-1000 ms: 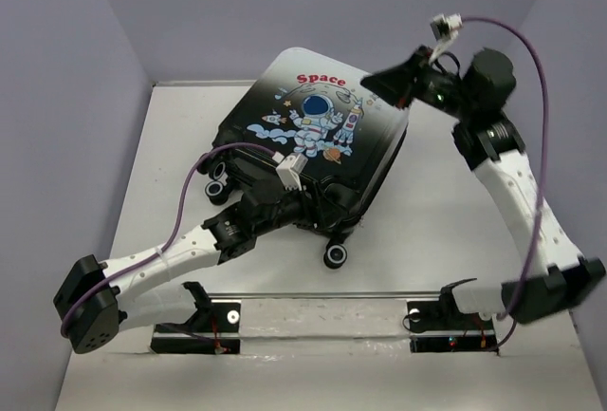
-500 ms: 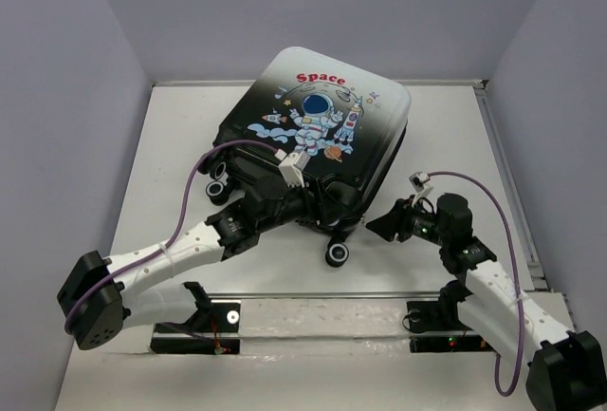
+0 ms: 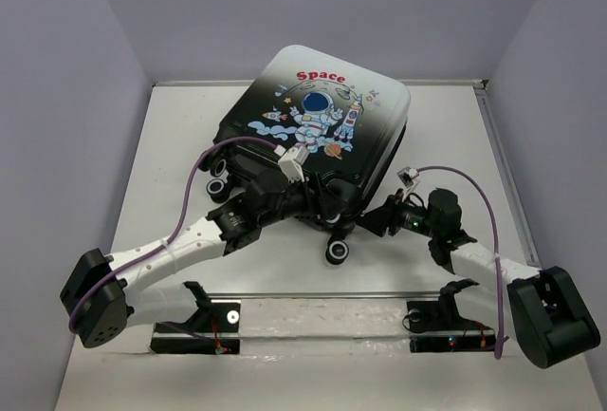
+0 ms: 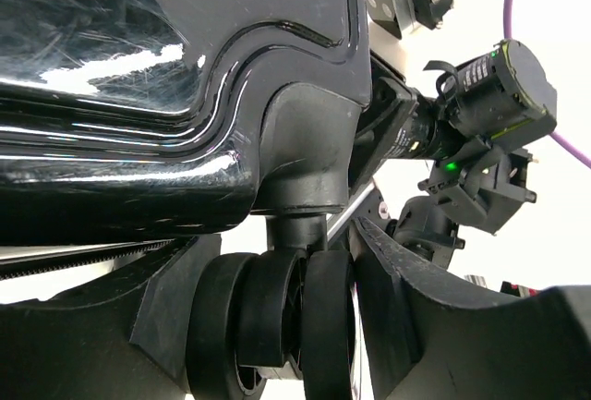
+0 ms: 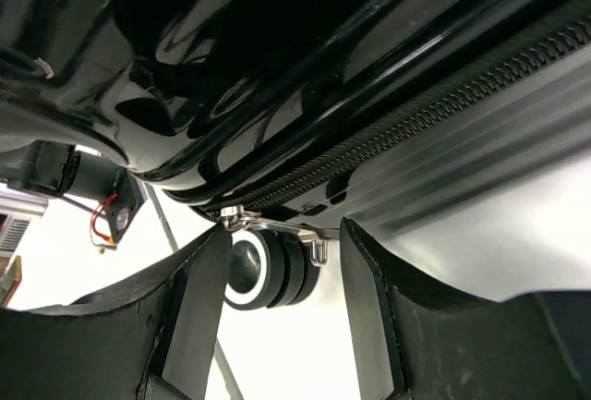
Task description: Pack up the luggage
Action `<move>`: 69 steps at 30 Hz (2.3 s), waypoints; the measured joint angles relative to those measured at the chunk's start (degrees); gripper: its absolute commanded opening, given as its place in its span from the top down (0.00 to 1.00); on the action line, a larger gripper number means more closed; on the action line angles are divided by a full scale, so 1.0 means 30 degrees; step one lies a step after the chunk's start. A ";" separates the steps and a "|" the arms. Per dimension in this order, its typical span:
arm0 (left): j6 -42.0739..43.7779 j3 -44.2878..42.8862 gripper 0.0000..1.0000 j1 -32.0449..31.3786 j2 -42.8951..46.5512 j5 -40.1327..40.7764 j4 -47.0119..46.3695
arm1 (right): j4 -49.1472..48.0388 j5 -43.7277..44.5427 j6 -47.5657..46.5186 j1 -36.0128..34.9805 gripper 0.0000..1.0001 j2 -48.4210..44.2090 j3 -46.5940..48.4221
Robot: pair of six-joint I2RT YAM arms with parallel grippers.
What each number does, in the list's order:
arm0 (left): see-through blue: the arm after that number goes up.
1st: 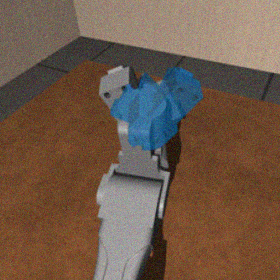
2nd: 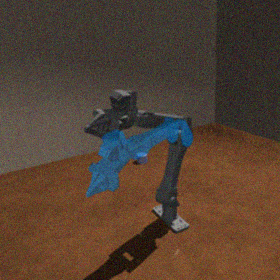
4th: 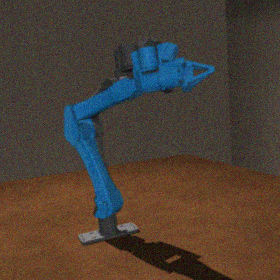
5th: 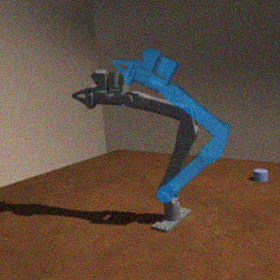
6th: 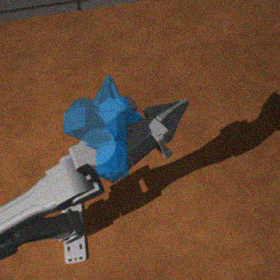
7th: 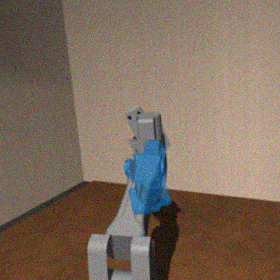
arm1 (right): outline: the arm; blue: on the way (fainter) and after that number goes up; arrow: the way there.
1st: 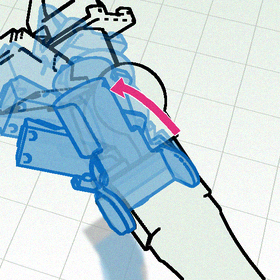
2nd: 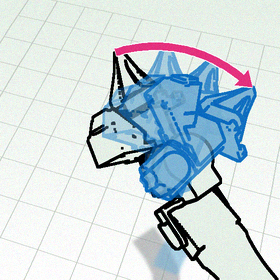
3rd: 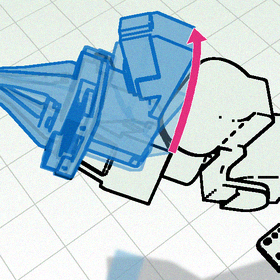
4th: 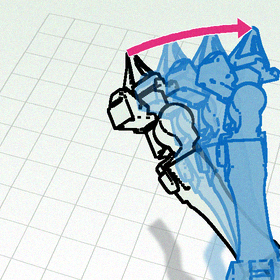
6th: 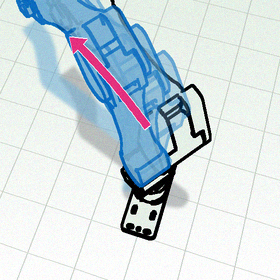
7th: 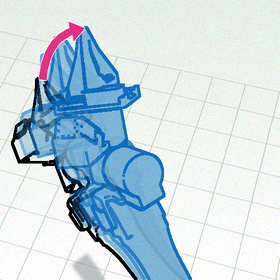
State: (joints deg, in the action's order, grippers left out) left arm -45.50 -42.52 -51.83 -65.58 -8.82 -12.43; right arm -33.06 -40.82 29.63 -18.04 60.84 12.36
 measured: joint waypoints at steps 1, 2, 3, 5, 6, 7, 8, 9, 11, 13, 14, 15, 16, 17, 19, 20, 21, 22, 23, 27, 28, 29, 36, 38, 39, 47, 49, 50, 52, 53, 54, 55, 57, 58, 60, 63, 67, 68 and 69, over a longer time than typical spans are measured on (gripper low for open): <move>-0.0015 -0.0066 0.94 0.0066 -0.0015 -0.0029 0.0087 | -0.0648 -0.0255 0.0036 0.0000 0.43 0.0270 -0.0109; -0.0036 -0.0153 0.94 0.0117 -0.0022 -0.0058 0.0153 | -0.1290 -0.0517 0.0066 0.0000 0.43 0.0495 -0.0226; -0.0080 -0.0248 0.94 0.0175 -0.0044 -0.0095 0.0255 | -0.1734 -0.0627 0.0073 0.0000 0.44 0.0670 -0.0291; -0.0160 -0.0423 0.94 0.0226 -0.0051 -0.0211 0.0372 | -0.2368 -0.0845 0.0073 -0.0007 0.45 0.0889 -0.0291; -0.0160 -0.0488 0.94 0.0255 -0.0044 -0.0335 0.0372 | -0.2514 -0.0911 0.0066 -0.0007 0.46 0.0918 -0.0291; -0.0160 -0.0678 0.94 0.0277 -0.0044 -0.0503 0.0379 | -0.2586 -0.0933 0.0066 -0.0007 0.47 0.0947 -0.0291; -0.0168 -0.0750 0.94 0.0291 -0.0044 -0.0525 0.0401 | -0.2696 -0.1027 0.0051 0.0000 0.48 0.1020 -0.0291; -0.0342 -0.0838 0.94 0.0306 -0.0044 -0.0568 0.0546 | -0.2747 -0.1056 0.0036 0.0000 0.52 0.1086 -0.0284; -0.0495 -0.1005 0.94 0.0364 -0.0044 -0.0576 0.0867 | -0.2973 -0.1144 0.0029 0.0007 0.60 0.1319 -0.0270; -0.0583 -0.1180 0.94 0.0415 -0.0044 -0.0641 0.1049 | -0.3206 -0.1341 0.0044 0.0015 0.73 0.1530 -0.0262; -0.0648 -0.1297 0.94 0.0423 -0.0044 -0.0656 0.1137 | -0.3330 -0.1472 0.0051 0.0007 0.82 0.1610 -0.0262; -0.0663 -0.1348 0.94 0.0437 -0.0036 -0.0663 0.1166 | -0.3475 -0.1581 0.0109 0.0007 0.82 0.1676 -0.0262; -0.0714 -0.1384 0.94 0.0437 -0.0044 -0.0663 0.1166 | -0.3563 -0.1625 0.0117 0.0007 0.93 0.1749 -0.0262; -0.0743 -0.1392 0.94 0.0444 -0.0044 -0.0656 0.1166 | -0.3577 -0.1639 0.0175 0.0000 0.93 0.1814 -0.0262; -0.0801 -0.1392 0.94 0.0444 -0.0044 -0.0641 0.1173 | -0.3687 -0.1647 0.0219 -0.0015 0.93 0.1858 -0.0262; -0.0816 -0.1392 0.94 0.0444 -0.0044 -0.0634 0.1173 | -0.3708 -0.1537 0.0248 -0.0109 0.93 0.1836 -0.0262; -0.0823 -0.1392 0.94 0.0444 -0.0044 -0.0634 0.1173 | -0.3687 -0.1311 0.0262 -0.0262 0.93 0.1756 -0.0262; -0.0831 -0.1392 0.94 0.0444 -0.0044 -0.0641 0.1173 | -0.3599 -0.1027 0.0248 -0.0503 0.93 0.1596 -0.0277; -0.0838 -0.1392 0.94 0.0444 -0.0058 -0.0648 0.1166 | -0.3184 -0.0124 0.0219 -0.1013 0.93 0.1217 -0.0284; -0.0772 -0.1559 0.94 0.0488 -0.0291 -0.0852 0.1348 | -0.0452 0.4903 -0.0444 -0.4947 0.93 -0.1188 -0.0277; -0.0780 -0.1734 0.94 0.0525 -0.0481 -0.0925 0.1435 | 0.0146 0.6732 -0.0576 -0.6666 0.93 -0.1785 -0.0233; -0.0780 -0.2047 0.94 0.0525 -0.0809 -0.1086 0.1617 | 0.0736 0.9012 -0.0670 -0.8109 0.93 -0.2295 -0.0109; -0.0976 -0.5049 0.94 0.0270 -0.3490 -0.1821 0.3402 | 0.2084 1.9161 -0.0736 -1.3821 0.93 -0.2361 0.0568; -0.1005 -0.5741 0.94 0.0270 -0.4007 -0.2084 0.4058 | 0.1690 2.1464 -0.1042 -1.5081 0.93 -0.0750 0.1413; -0.0991 -0.6178 0.94 0.0277 -0.4357 -0.2142 0.4473 | 0.1501 2.2629 -0.1202 -1.5555 0.93 0.0284 0.1923; 0.1137 -0.9420 0.60 0.0969 -0.6105 -0.1902 0.7963 | -0.8437 3.2698 -0.1217 -1.7580 0.93 1.0724 0.5887; 0.2091 -1.0528 0.12 0.0962 -0.6747 -0.1537 0.8655 | -1.0091 3.4097 -0.2033 -1.7631 0.93 1.2633 0.7293; 0.2397 -1.0870 0.03 0.0947 -0.6929 -0.1515 0.9027 | -1.0557 3.4294 -0.2506 -1.7609 0.93 1.3063 0.7526; 0.2936 -1.1883 0.01 0.0612 -0.7060 -0.1151 1.0054 | -1.0695 3.4250 -0.3220 -1.7726 0.93 1.3398 0.7766; 0.3468 -1.2386 0.01 0.0423 -0.7045 -0.0707 1.0659 | -1.0783 3.4243 -0.3381 -1.7777 0.93 1.3362 0.7766; 0.3934 -1.2808 0.01 0.0342 -0.6958 -0.0328 1.1213 | -1.0826 3.4213 -0.3483 -1.7879 0.93 1.3209 0.7745; 0.4503 -1.3311 0.01 0.0350 -0.6798 0.0160 1.1613 | -1.0819 3.4046 -0.3563 -1.8003 0.93 1.3005 0.7650; 0.5195 -1.3843 0.01 0.0998 -0.5807 0.0525 1.1497 | -1.0499 3.3507 -0.3716 -1.8353 0.93 1.2560 0.7286; 0.5552 -1.3923 0.01 0.1821 -0.4852 0.0437 1.1205 | -1.0346 3.3325 -0.3774 -1.8542 0.93 1.2364 0.7155; 0.5931 -1.3376 0.02 0.4415 -0.2484 0.0277 1.0703 | -1.0105 3.3011 -0.3767 -1.8659 0.93 1.2007 0.7053; 0.6878 -1.1147 0.01 1.0870 0.1814 0.1304 1.0061 | -0.9930 3.2640 -0.3723 -1.8739 0.93 1.1672 0.6900; 0.8342 -0.8131 0.01 1.5380 0.4612 0.1712 1.0477 | -0.9704 3.2443 -0.3585 -1.8753 0.93 1.1591 0.6841; 0.8590 -0.7672 0.01 1.5795 0.4634 0.1705 1.0411 | -0.9697 3.2428 -0.3519 -1.8753 0.93 1.1584 0.6834; 0.8918 -0.6951 0.01 1.6232 0.4401 0.1727 1.0469 | -0.9683 3.2399 -0.3453 -1.8753 0.93 1.1584 0.6827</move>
State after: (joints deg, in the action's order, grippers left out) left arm -18.74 -63.37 -3.14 -52.38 -3.64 18.98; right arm -62.11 56.38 19.27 -74.30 95.59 32.84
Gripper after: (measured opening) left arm 0.986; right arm 0.074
